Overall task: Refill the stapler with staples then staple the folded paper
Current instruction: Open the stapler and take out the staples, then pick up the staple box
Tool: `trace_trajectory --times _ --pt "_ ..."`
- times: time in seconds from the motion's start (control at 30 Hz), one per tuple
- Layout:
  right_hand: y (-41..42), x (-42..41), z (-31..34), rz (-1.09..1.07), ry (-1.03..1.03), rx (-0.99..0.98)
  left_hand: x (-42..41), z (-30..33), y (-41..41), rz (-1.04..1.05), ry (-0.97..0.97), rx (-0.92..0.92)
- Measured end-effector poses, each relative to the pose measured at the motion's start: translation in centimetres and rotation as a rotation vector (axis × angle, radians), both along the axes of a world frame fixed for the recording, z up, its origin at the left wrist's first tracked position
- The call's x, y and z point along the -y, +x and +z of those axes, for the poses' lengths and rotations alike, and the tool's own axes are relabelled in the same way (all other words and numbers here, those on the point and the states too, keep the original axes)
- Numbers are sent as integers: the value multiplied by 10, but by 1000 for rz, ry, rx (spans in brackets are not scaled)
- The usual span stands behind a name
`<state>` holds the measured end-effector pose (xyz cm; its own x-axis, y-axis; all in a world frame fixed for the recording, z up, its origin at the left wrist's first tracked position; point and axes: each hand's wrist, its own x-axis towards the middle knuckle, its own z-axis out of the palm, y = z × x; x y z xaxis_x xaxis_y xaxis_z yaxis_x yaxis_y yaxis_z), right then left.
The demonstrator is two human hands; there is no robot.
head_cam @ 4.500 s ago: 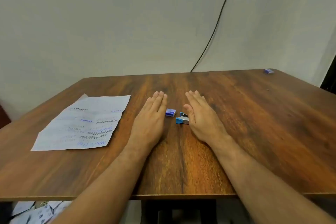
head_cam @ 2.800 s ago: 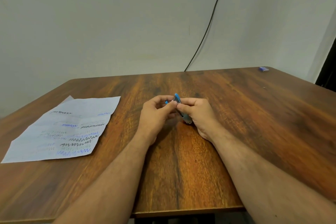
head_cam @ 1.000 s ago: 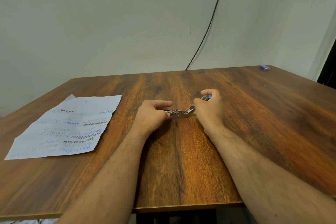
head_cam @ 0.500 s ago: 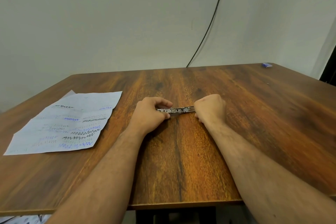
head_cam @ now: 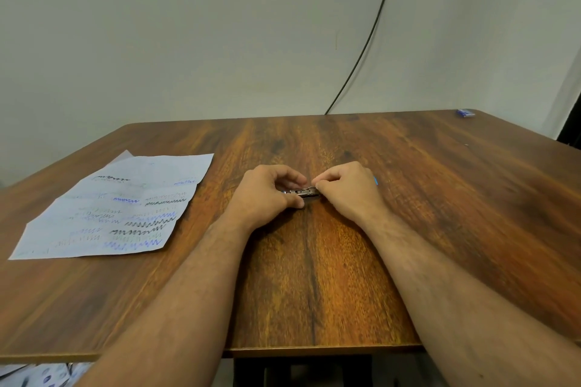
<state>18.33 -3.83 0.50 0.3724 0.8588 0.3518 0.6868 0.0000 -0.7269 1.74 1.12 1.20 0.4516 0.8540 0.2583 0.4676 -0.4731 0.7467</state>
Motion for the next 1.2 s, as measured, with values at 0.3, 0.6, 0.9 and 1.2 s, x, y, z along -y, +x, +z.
trace_trajectory --times 0.3,0.6,0.9,1.2 --pt "2 -2 -5 117 -35 39 -4 -3 -1 15 11 14" --pt "-5 -4 -6 70 -10 138 -4 -3 0 24 3 -4" --pt "-7 -1 -2 106 34 197 -6 -3 3 57 -42 -9" --pt "3 -6 -5 3 138 111 -10 -6 6 87 -66 33"
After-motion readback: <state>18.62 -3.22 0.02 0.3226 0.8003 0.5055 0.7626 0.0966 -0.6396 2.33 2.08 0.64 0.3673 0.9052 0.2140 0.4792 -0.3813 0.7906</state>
